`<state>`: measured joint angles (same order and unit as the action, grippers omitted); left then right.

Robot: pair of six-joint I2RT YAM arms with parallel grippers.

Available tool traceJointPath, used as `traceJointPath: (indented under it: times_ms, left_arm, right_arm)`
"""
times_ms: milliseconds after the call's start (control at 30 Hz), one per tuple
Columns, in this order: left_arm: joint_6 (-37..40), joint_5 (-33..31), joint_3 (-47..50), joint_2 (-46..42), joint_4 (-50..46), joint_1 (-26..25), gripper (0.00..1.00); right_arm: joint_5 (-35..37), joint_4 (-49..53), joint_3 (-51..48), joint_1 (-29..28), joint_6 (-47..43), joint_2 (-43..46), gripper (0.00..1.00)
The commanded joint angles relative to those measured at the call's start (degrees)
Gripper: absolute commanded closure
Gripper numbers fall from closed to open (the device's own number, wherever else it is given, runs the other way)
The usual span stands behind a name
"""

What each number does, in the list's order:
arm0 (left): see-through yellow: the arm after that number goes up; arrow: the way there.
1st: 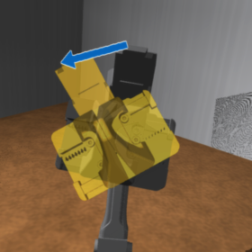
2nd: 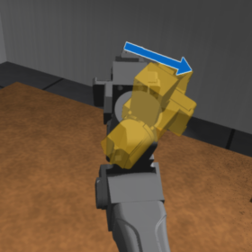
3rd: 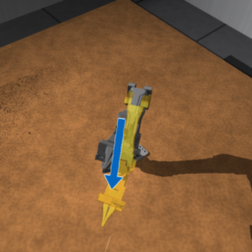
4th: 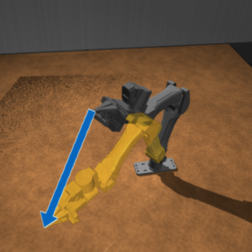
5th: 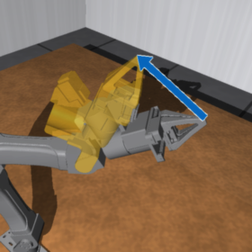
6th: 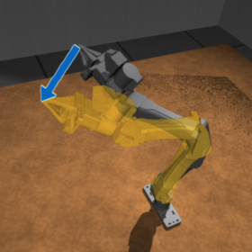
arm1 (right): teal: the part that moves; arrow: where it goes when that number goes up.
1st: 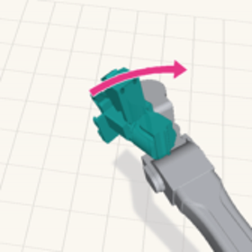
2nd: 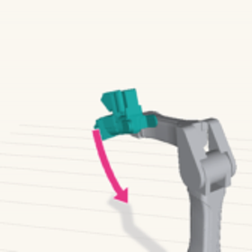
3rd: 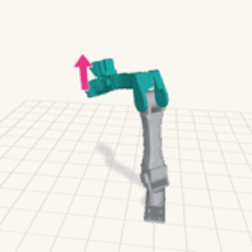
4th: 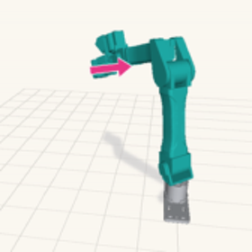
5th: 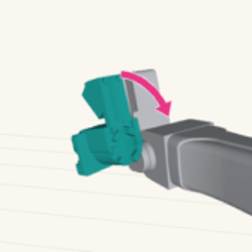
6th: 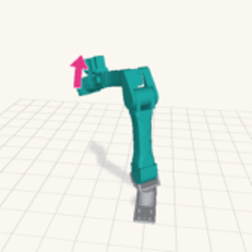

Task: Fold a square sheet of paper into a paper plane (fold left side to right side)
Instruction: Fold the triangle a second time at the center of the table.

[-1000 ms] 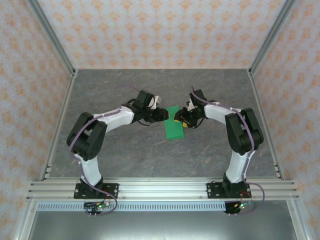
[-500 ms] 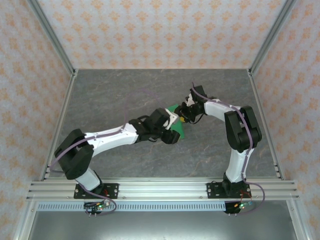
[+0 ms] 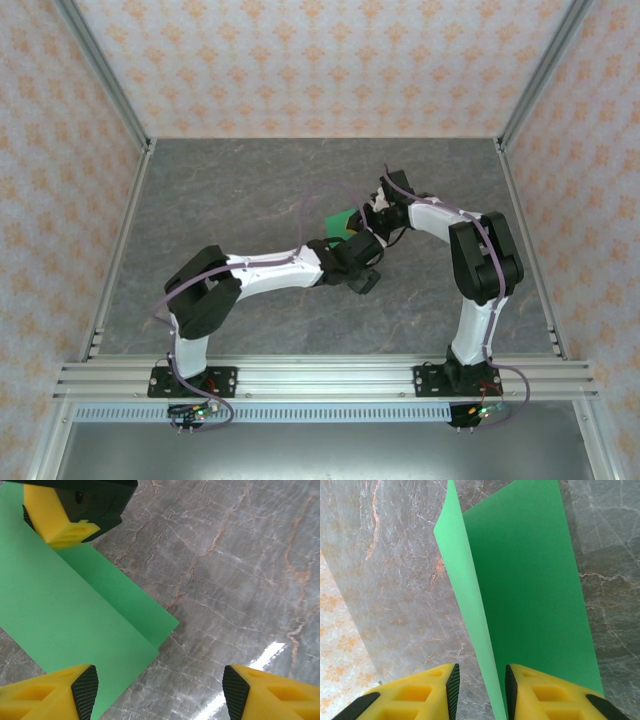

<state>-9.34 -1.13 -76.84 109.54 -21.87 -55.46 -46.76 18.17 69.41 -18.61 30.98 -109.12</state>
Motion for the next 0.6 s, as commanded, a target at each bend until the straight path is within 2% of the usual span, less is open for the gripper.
traceJointPath:
  times_ms: [0, 200, 267, 567]
  left_arm:
    - [0.99, -7.34, -2.64, 2.27, -3.6, -0.74, 0.29]
    - [2.31, -16.46, -4.43, 5.45, -3.36, -2.11, 0.31]
    - [2.58, -17.07, -4.5, 5.6, -3.03, -2.04, 0.35]
    - [2.89, -13.86, -2.73, 3.49, -1.01, -2.12, 0.63]
  right_arm:
    - [-0.64, 0.39, 1.69, -0.19, 0.93, 1.55, 0.66]
    - [-0.52, 0.53, 1.63, -0.35, 1.08, 1.2, 0.66]
    - [-0.43, 0.64, 1.63, -0.34, 0.92, 1.19, 0.66]
    - [1.25, 3.49, 2.62, -0.42, -0.94, 0.47, 0.66]
